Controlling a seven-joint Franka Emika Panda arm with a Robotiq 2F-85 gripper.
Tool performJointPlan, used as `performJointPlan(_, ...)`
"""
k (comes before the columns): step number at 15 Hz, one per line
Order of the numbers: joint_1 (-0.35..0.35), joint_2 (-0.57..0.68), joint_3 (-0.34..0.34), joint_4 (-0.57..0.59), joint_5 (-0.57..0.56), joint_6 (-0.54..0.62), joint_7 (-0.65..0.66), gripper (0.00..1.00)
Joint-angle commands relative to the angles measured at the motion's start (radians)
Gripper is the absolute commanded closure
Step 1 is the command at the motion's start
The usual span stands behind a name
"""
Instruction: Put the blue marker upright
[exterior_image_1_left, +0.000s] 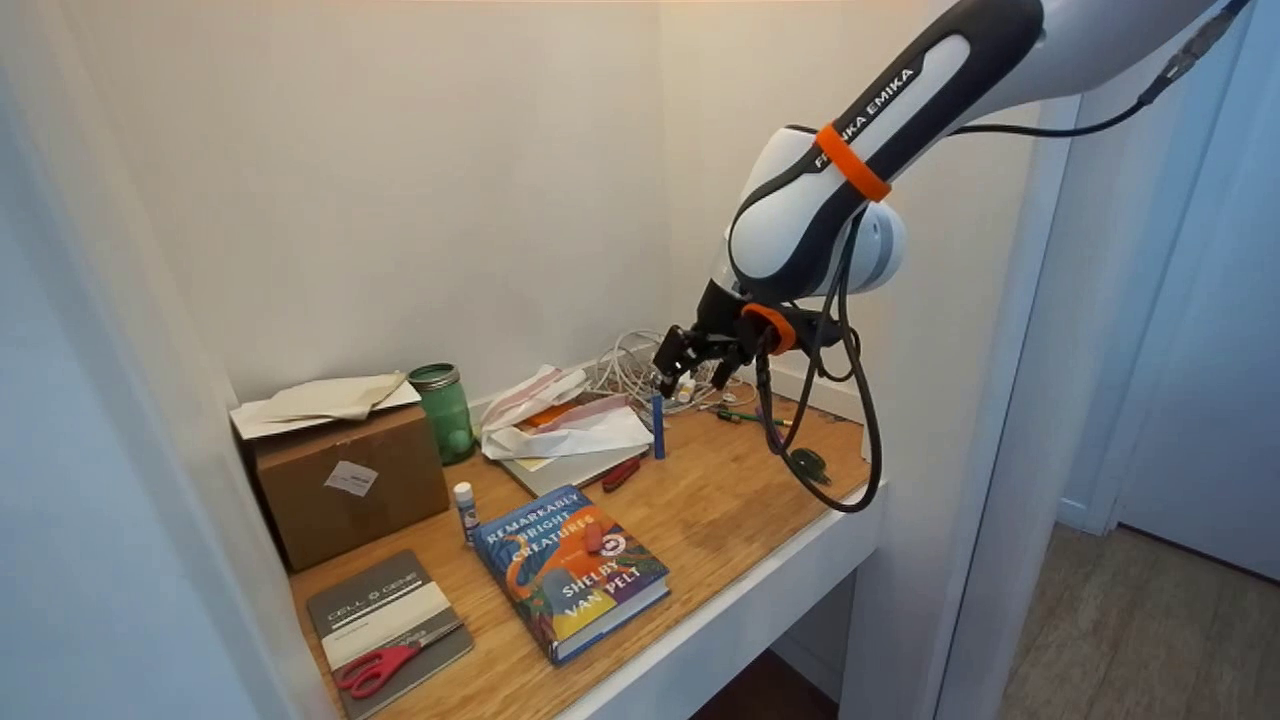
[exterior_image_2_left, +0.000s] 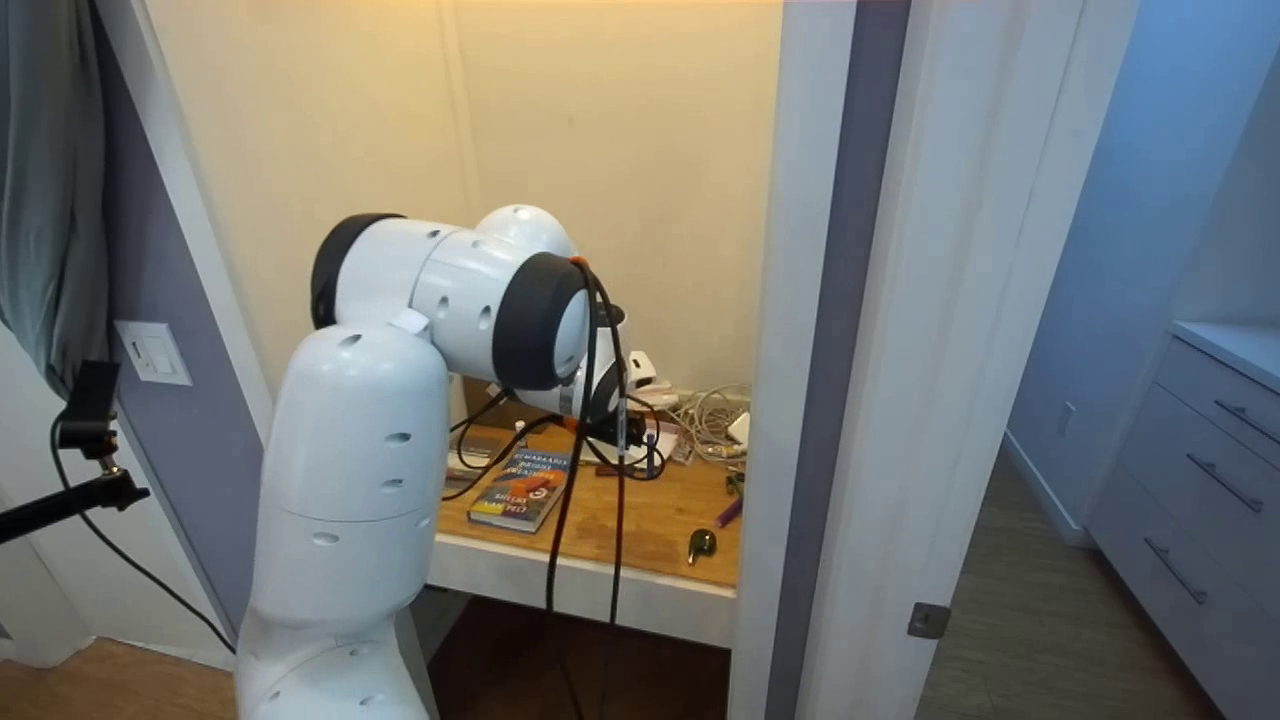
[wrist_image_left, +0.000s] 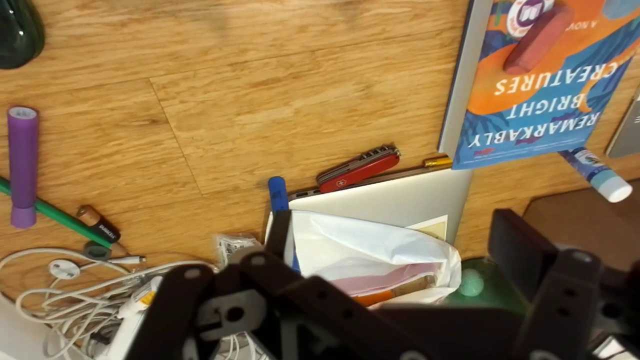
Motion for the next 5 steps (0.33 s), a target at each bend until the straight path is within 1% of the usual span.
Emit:
performJointPlan(1,0.149,-0.064,-0.15,-0.018,0.077,-0.026,-0.049,0.0)
performJointPlan(2,0.17,-0.034,-0.165,0.001,0.104,-0.001,-0.069,0.0)
performJointPlan(3,0.193,-0.037,-0.19,0.001,0.102,-0.001,-0.066,0.0)
performJointPlan(5,0.211,-0.041,-0.208,0.0,0.1,-0.001,-0.063,0.0)
